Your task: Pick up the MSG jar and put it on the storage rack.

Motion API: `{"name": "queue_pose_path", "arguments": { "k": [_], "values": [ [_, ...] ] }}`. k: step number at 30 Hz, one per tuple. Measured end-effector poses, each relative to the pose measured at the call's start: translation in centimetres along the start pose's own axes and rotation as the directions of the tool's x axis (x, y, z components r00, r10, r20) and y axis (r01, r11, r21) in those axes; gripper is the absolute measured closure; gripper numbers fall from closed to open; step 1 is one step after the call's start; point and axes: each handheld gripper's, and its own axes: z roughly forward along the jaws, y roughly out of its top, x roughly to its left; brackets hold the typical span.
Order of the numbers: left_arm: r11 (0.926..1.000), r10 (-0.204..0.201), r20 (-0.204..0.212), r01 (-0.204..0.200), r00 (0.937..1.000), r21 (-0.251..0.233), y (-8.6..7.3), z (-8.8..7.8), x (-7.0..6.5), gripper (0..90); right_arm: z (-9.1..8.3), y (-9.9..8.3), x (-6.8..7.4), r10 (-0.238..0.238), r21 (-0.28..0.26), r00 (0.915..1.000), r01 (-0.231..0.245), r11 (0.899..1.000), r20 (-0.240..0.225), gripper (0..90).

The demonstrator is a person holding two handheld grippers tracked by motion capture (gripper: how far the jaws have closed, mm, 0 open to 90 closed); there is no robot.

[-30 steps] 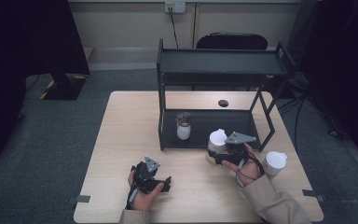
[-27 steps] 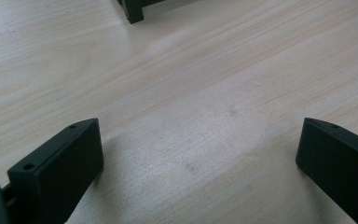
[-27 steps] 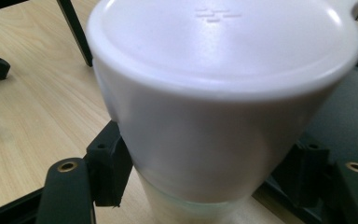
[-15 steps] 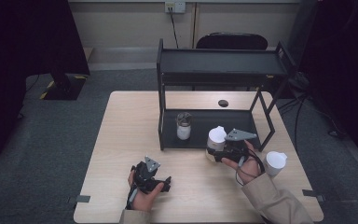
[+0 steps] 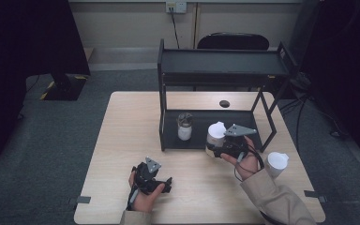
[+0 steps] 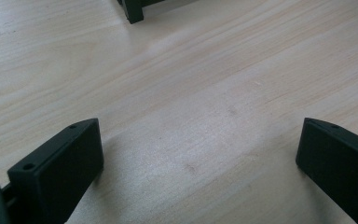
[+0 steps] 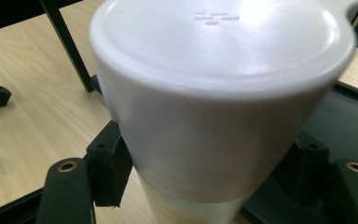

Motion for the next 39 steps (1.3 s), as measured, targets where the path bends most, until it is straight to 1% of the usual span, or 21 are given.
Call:
{"name": "queue_pose_path", "arguments": {
  "k": [6,11,21,34,39],
  "values": [
    [1.0,0.0,0.0,0.0,1.0,0.0,0.0,0.0,0.0,0.0,0.2,0.4,-0.2,0.005,-0.006,1.0,-0.005,1.0,0.004,30.4],
    [1.0,0.0,0.0,0.0,1.0,0.0,0.0,0.0,0.0,0.0,0.6,0.9,-0.3,0.016,-0.002,0.9999,-0.016,1.0,0.004,30.4],
    [1.0,0.0,0.0,0.0,1.0,0.0,0.0,0.0,0.0,0.0,1.4,1.4,-0.4,0.023,0.0,0.9996,-0.023,1.0,0.019,30.4],
    [1.0,0.0,0.0,0.0,1.0,0.0,0.0,0.0,0.0,0.0,2.3,1.7,-1.5,0.053,0.004,0.9982,-0.053,0.999,0.029,30.4],
    [1.0,0.0,0.0,0.0,1.0,0.0,0.0,0.0,0.0,0.0,2.7,2.0,-1.7,0.062,0.006,0.9972,-0.063,0.998,0.041,30.4]
  ]
}}
